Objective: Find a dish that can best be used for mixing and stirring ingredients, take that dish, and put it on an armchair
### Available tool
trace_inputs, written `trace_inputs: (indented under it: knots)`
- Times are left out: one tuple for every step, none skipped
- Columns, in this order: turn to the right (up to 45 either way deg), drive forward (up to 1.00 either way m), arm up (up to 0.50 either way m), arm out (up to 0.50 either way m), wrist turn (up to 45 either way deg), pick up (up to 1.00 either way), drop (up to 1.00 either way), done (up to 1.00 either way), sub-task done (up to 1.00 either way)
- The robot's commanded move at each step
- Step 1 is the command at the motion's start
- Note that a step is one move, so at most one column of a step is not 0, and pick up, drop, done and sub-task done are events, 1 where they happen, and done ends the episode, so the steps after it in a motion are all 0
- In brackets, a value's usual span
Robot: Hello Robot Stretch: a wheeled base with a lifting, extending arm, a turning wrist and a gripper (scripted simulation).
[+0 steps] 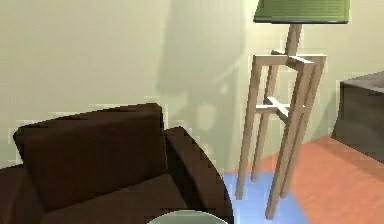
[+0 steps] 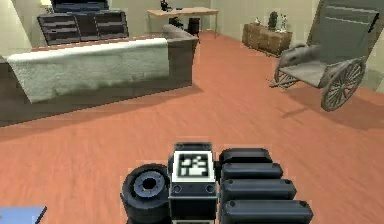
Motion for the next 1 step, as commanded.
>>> trace_inputs:
  knots:
    - [-45.0,0.00,0.00,0.00,0.0,0.00,0.00,0.00,0.00]
